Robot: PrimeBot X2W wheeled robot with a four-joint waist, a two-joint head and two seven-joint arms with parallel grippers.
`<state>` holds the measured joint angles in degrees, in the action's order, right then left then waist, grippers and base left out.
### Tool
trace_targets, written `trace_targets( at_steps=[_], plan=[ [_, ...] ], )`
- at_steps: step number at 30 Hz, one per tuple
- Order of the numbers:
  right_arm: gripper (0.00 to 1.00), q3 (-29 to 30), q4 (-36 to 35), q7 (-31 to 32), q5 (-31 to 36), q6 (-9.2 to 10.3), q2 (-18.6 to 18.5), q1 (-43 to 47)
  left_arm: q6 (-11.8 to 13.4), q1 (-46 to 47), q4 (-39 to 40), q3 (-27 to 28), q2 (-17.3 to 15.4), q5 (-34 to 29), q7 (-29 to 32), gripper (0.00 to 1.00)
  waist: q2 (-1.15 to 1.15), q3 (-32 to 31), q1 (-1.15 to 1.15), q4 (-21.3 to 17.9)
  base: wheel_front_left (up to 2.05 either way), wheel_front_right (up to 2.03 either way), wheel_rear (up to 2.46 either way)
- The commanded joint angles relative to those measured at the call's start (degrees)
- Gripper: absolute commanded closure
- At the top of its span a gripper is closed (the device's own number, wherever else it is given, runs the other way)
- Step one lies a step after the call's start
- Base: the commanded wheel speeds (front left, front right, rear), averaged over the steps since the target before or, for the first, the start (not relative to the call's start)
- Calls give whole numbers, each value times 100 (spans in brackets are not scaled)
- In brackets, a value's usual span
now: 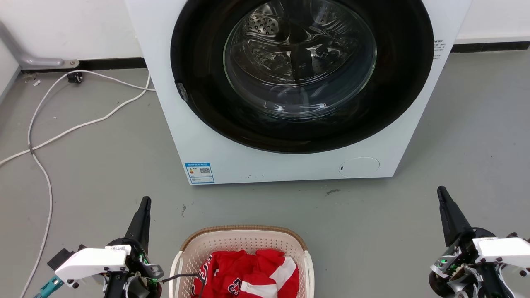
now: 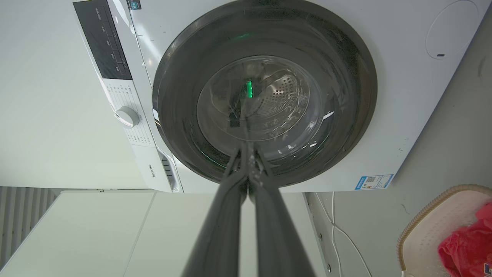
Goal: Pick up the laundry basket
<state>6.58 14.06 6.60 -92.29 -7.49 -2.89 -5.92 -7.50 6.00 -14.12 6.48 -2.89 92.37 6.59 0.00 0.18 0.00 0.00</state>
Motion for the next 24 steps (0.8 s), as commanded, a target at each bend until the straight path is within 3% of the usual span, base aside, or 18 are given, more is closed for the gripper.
trace_targets(
  at_steps=[1, 22, 23, 24],
  plan=[
    [100, 5, 1, 16, -14, 0, 3, -58, -10, 48, 0, 13, 4, 10, 10, 100, 0, 0, 0, 0, 0, 0, 0],
    [100, 2, 1, 13, -17, 1, 3, -57, -10, 48, 0, 13, 4, 10, 11, 100, 0, 0, 0, 0, 0, 0, 0],
    [0, -1, 14, -2, 2, -1, 1, 8, 0, -8, -15, -3, 1, 0, -3, 0, 0, 0, 0, 0, 0, 0, 0],
    [0, -5, 54, -4, 2, 0, 2, 34, 1, -32, -55, -10, 5, 0, -5, 0, 0, 0, 0, 0, 0, 0, 0]
  ],
)
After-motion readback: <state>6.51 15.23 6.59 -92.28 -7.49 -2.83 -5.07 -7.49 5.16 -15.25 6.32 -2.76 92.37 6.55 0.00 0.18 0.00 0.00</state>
